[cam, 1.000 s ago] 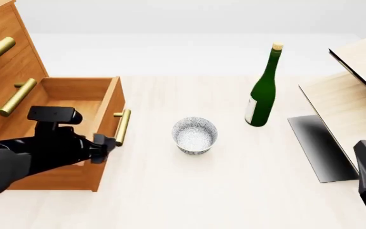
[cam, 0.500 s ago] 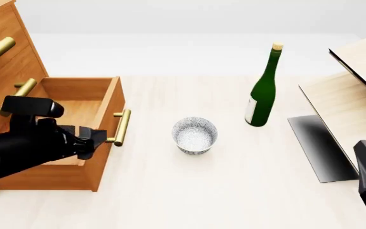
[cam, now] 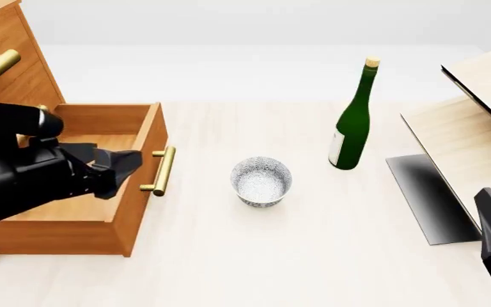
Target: Put the bowl in the bottom drawer of the cabinet and close it.
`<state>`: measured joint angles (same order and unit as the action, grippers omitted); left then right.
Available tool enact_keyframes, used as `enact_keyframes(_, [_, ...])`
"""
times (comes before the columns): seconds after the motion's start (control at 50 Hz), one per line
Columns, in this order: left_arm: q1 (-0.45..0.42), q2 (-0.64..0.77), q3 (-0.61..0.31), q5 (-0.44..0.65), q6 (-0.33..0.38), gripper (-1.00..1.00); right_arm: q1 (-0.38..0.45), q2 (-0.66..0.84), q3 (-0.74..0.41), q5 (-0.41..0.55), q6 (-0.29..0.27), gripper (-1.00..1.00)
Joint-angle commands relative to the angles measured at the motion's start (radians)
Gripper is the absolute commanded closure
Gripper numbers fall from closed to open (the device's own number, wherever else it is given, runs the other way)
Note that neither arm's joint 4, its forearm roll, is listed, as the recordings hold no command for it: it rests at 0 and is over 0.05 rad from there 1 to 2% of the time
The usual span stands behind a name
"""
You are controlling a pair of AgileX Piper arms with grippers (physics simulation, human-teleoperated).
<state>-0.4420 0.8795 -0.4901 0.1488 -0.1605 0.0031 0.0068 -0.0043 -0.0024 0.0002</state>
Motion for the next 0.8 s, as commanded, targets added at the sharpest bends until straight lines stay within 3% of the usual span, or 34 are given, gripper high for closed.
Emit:
enact_keyframes(0.02, [-0.049,-0.004,-0.06,0.013,0.003,-1.0,0.0,0.0,0.0,0.0,0.0,-1.0])
enact_keyframes(0.32, [-0.113,0.043,-0.18,0.017,-0.033,-1.0,0.0,0.0,0.0,0.0,0.0,-1.0])
enact_keyframes(0.8, [-0.13,0.146,-0.243,-0.023,-0.102,-1.0,0.0,0.0,0.0,0.0,0.0,-1.0])
